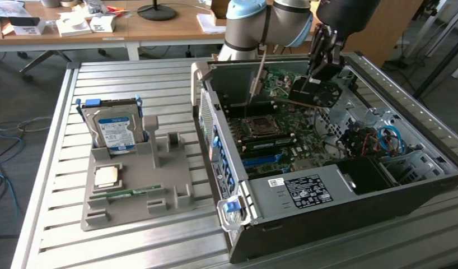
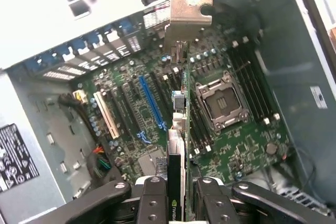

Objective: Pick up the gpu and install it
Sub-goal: 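Insert the gpu into the slot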

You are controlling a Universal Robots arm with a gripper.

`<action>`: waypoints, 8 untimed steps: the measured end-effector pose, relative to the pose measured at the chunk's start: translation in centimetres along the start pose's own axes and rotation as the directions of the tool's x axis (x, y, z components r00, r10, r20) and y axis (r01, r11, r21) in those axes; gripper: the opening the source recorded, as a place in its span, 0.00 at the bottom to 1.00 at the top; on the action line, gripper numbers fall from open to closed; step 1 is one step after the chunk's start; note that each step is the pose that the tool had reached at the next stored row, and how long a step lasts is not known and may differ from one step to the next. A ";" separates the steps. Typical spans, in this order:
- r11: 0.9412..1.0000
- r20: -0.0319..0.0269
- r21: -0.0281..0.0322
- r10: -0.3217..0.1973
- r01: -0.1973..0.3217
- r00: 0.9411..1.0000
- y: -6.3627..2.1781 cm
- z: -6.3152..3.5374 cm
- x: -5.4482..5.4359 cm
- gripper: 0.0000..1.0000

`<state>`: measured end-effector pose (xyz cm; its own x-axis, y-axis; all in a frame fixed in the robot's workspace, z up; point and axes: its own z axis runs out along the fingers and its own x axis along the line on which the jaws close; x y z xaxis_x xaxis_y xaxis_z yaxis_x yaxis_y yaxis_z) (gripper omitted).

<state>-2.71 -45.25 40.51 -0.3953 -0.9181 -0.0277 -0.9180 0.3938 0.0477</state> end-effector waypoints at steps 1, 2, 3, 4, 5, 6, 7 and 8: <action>1.000 -0.001 -0.001 -0.018 0.018 1.000 0.00 0.01 0.0 0.26; 0.999 -0.002 -0.001 -0.036 0.036 0.999 0.00 0.02 0.0 0.26; 0.999 -0.003 -0.002 -0.054 0.054 0.999 0.00 0.03 0.0 0.26; 0.997 -0.003 -0.002 -0.072 0.072 0.997 0.00 0.05 0.0 0.26; 0.996 -0.004 -0.003 -0.090 0.090 0.996 0.00 0.06 0.0 0.26; 0.994 -0.005 -0.003 -0.109 0.109 0.994 0.00 0.07 0.0 0.26; 0.992 -0.006 -0.004 -0.126 0.126 0.992 0.00 0.08 0.0 0.26; 0.990 -0.007 -0.005 -0.144 0.144 0.990 0.00 0.10 0.0 0.26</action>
<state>-2.71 -45.25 40.41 -0.2586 -0.9656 -0.0277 -0.9652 0.2571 0.0478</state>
